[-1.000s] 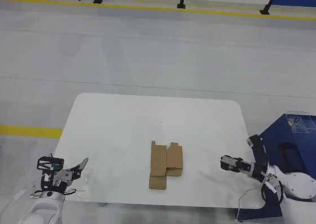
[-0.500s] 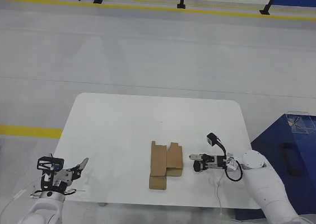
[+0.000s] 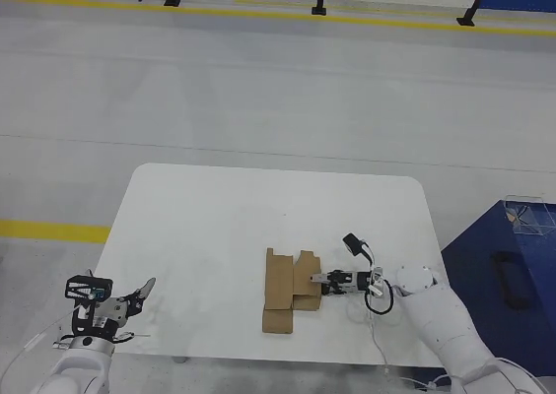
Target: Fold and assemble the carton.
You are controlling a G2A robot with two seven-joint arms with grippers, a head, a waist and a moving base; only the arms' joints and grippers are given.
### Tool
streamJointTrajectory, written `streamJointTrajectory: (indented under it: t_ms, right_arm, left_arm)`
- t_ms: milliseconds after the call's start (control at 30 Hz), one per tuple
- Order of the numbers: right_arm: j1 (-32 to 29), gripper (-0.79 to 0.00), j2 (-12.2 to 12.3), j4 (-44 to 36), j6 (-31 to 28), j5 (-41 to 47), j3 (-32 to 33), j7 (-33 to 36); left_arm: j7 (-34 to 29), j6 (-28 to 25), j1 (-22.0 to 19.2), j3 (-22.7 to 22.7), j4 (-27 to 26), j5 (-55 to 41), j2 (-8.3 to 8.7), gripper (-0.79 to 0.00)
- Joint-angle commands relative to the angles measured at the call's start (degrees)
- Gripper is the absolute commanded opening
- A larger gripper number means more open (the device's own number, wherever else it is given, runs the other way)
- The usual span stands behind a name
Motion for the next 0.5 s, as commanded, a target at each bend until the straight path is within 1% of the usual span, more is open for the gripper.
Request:
streamJointTrajectory:
  t_ms: [0,33,67,100,133,200,300,367,467]
  right_arm:
    - [0.5,-0.523,-0.7,1.4,-0.5,-0.1,-0.9,-0.8]
    - [0.8,-0.557,-1.1,2.0,-0.9,0.2,-1.3,-0.5]
    - [0.9,-0.625,-1.4,2.4,-1.7,1.0,-1.5,0.7]
    - [1.1,-0.650,-1.7,2.8,-2.7,2.1,-1.7,3.0]
    - [1.4,-0.770,-1.8,3.5,-3.6,3.0,-1.6,4.4]
    - [1.9,-0.785,-1.9,4.6,-6.5,4.3,-1.3,5.1]
    - [1.6,-0.785,-1.5,2.1,-7.5,6.4,-0.8,4.3]
    - [0.7,-0.785,-0.7,-2.1,-7.7,8.1,-0.1,4.0]
    - [-2.2,-0.785,1.9,-13.9,-7.5,11.7,2.5,4.3]
  left_arm:
    - [0.0,0.0,0.0,0.0,0.0,0.0,0.00,0.000]
    - [0.0,0.0,0.0,0.0,0.0,0.0,0.00,0.000]
    - [0.0,0.0,0.0,0.0,0.0,0.0,0.00,0.000]
    - [0.0,0.0,0.0,0.0,0.0,0.0,0.00,0.000]
    - [0.0,0.0,0.0,0.0,0.0,0.0,0.00,0.000]
    - [0.0,0.0,0.0,0.0,0.0,0.0,0.00,0.000]
    - [0.0,0.0,0.0,0.0,0.0,0.0,0.00,0.000]
    - [0.0,0.0,0.0,0.0,0.0,0.0,0.00,0.000]
    - [0.0,0.0,0.0,0.0,0.0,0.0,0.00,0.000]
